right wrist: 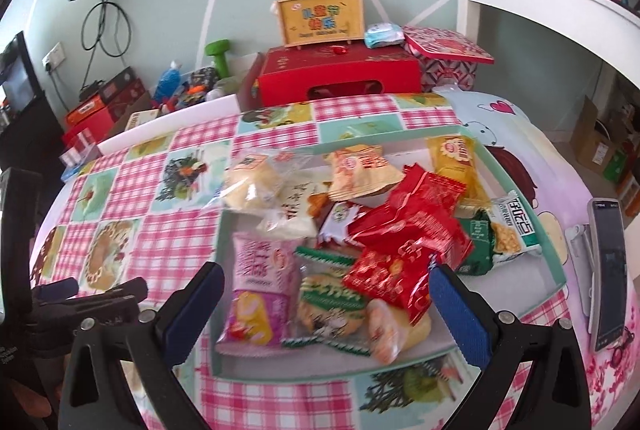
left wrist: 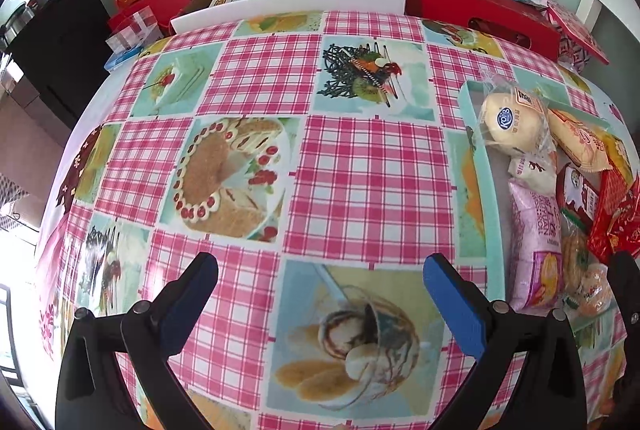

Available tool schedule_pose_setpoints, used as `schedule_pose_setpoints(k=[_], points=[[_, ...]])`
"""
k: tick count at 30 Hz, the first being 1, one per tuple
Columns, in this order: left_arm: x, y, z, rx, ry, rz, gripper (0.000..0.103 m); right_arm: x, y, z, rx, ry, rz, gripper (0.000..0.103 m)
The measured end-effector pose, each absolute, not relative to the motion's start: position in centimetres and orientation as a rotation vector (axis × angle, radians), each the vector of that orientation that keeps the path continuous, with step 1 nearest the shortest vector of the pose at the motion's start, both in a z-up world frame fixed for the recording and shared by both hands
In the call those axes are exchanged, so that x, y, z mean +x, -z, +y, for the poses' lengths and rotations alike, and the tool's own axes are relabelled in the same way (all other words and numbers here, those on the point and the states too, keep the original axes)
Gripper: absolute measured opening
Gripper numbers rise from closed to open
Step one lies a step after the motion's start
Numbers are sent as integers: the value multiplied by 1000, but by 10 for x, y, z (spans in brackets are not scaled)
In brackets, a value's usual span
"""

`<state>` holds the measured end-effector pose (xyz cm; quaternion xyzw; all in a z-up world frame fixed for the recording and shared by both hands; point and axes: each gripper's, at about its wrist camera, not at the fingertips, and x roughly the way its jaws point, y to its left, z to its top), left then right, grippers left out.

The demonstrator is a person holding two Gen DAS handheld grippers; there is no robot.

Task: Organize snacks
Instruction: 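Withdraw both open tools away from the filled tray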

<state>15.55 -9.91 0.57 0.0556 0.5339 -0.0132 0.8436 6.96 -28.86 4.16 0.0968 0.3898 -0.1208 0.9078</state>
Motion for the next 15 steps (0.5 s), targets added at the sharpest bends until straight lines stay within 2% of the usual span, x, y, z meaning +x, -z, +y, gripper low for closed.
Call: schedule_pose_setpoints(k=[15], points=[[121, 5, -78, 111, 26, 1147, 102, 37, -27, -274, 195, 251, 847, 103]])
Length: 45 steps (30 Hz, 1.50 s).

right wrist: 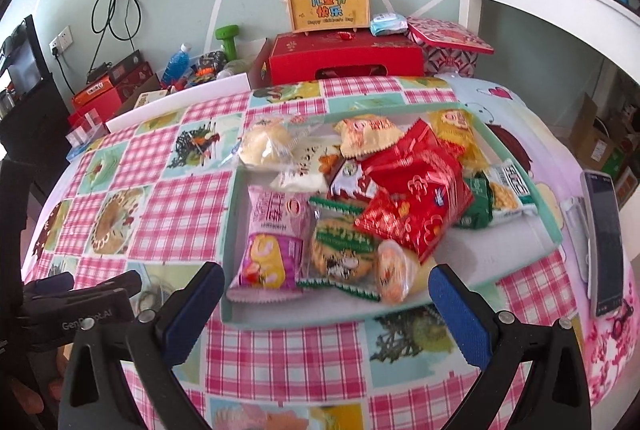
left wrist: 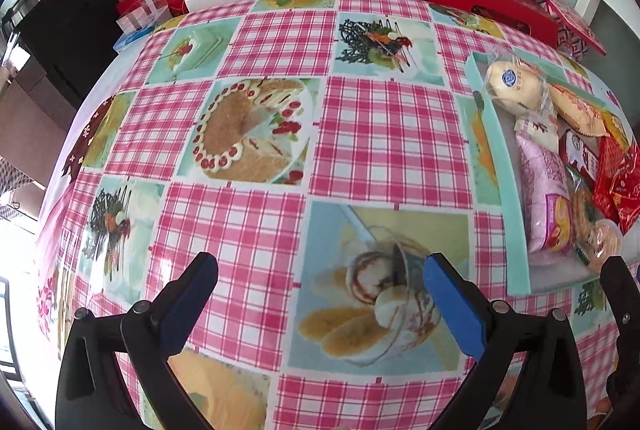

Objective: Organize snacks

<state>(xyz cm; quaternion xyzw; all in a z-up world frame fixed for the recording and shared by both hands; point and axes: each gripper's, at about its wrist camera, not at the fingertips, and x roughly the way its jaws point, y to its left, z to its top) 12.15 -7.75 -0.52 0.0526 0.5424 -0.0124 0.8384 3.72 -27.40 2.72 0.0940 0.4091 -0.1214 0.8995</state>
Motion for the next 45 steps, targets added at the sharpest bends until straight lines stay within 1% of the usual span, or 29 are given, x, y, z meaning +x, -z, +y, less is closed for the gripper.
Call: schedule_pose_setpoints(k=[9, 25, 45], points=[[102, 14, -72, 126, 29, 1165, 102, 22, -6, -270, 205, 254, 909, 103], [103, 11, -76, 131, 48, 1165, 102, 26, -3, -286, 237, 275, 902, 103], [99, 10, -86, 206, 32, 1143, 102, 26, 2, -292, 250, 297, 920, 103]])
